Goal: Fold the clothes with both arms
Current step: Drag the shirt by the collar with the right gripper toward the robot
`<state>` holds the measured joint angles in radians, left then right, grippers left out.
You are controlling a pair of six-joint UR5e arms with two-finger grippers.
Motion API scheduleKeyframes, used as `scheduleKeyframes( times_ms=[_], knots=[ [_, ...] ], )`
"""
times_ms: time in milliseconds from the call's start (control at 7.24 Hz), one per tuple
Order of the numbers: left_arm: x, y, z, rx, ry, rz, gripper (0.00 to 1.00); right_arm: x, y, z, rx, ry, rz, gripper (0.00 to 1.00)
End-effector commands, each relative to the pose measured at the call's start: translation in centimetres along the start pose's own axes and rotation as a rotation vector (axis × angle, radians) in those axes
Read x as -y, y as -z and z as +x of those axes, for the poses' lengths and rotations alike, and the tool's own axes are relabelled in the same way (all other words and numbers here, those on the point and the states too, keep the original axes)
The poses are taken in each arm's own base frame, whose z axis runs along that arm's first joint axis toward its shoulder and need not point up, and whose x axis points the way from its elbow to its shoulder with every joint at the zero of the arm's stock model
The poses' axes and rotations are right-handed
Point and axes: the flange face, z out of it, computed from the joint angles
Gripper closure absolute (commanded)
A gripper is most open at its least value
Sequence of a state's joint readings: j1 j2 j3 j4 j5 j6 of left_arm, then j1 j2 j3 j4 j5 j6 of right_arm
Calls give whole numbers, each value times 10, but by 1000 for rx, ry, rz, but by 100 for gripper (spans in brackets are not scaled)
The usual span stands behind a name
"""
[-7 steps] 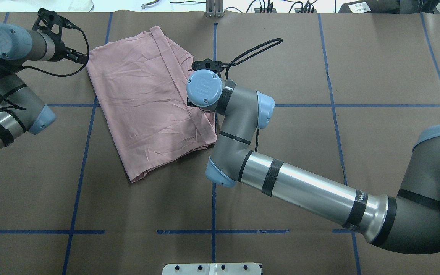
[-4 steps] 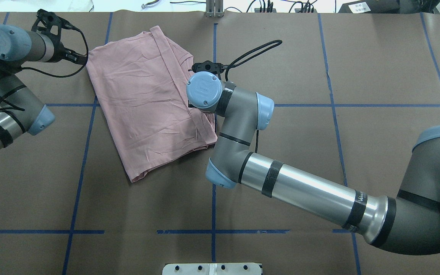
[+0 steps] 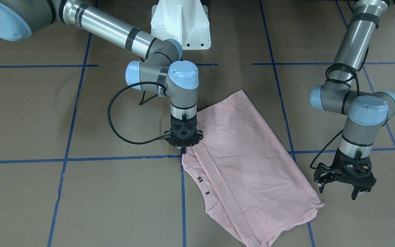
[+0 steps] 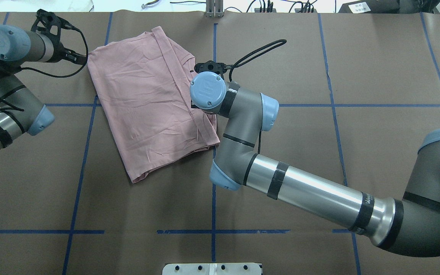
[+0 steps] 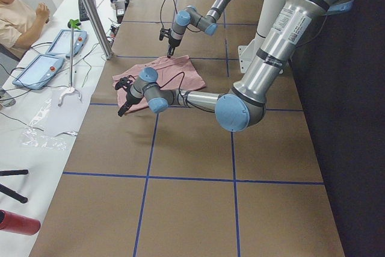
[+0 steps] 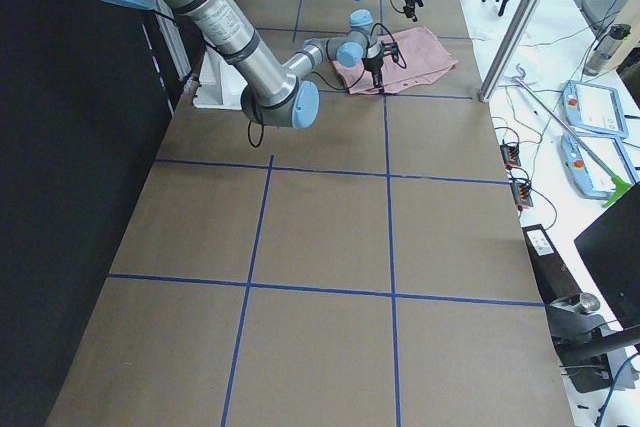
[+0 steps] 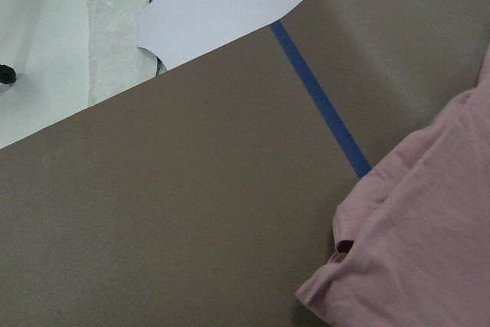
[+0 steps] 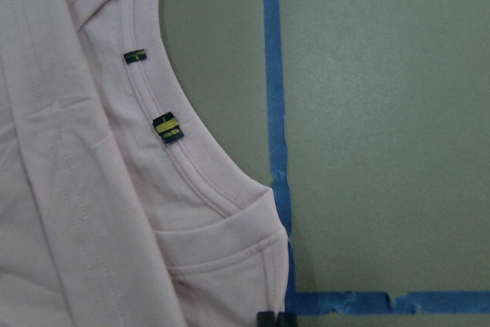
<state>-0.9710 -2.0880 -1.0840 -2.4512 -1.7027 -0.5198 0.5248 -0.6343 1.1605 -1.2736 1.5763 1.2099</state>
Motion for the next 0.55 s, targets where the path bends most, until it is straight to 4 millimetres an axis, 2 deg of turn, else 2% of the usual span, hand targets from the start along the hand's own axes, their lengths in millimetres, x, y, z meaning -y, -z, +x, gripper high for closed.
scheduleKeyframes(
  times_ms=[0,138,276,415],
  knots=[
    [1,1,2,-3,17,3,0,-34,27,81,31,3,15,100],
    [2,2,3,-5,15,6,0,-86,40,116,40,40,32,100],
    [2,3,3,-6,15,7,0,-125,61,133,56,68,72,100],
    [4,5,4,-8,16,11,0,-170,68,144,59,100,84,100]
  ],
)
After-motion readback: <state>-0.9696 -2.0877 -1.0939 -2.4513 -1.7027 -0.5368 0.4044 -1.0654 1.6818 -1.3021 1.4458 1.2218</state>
